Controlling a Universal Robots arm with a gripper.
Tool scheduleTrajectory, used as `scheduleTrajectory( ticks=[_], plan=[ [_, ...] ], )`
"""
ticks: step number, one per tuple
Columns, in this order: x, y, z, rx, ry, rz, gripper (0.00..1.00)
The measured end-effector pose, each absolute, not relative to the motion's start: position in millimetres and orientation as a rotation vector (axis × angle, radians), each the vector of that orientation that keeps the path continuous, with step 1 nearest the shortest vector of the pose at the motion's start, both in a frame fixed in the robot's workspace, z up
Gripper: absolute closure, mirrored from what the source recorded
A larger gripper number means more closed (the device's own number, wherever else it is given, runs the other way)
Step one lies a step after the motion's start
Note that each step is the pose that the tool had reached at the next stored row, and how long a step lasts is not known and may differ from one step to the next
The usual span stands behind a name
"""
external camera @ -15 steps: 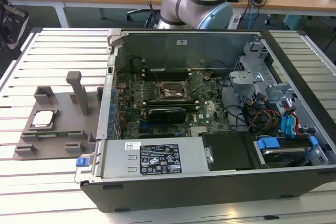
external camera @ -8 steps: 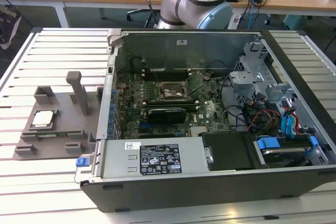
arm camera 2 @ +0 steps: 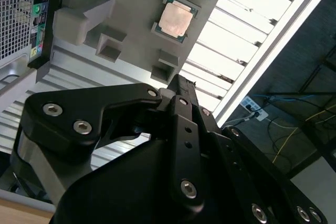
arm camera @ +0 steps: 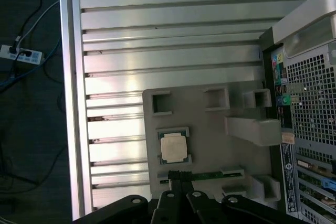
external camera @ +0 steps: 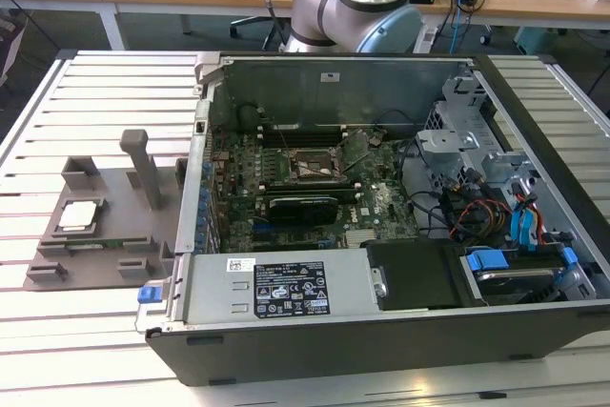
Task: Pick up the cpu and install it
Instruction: 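Reach for the cpu, then pick up the cpu and move it towards the insertion slot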
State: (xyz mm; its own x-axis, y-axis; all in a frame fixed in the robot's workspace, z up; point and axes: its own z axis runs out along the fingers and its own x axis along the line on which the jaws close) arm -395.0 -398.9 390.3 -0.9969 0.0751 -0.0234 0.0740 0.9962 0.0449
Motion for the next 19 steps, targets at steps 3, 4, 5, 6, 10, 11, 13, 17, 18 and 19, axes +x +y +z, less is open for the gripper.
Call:
scheduleTrajectory(
  ticks=[3, 4, 5, 6, 10, 11, 13, 17, 18, 19],
  plan=[
    [-395.1, -398.9, 390.3, 0.117, 3.114, 0.069, 0.89],
    [-395.2, -398.8, 390.3, 0.117, 3.114, 0.068, 0.89],
    [-395.2, -398.9, 390.3, 0.117, 3.114, 0.068, 0.89],
    [-395.2, -398.9, 390.3, 0.117, 3.114, 0.069, 0.89],
    [-395.3, -398.9, 390.3, 0.117, 3.114, 0.069, 0.89],
    [-395.3, -398.8, 390.3, 0.117, 3.114, 0.069, 0.89],
    [-395.4, -398.9, 390.3, 0.116, 3.114, 0.069, 0.89],
    [-395.5, -398.9, 390.3, 0.117, 3.114, 0.069, 0.89],
    [-395.6, -398.9, 390.3, 0.117, 3.114, 0.069, 0.89],
    [-395.6, -398.8, 390.3, 0.117, 3.114, 0.069, 0.89]
  ],
)
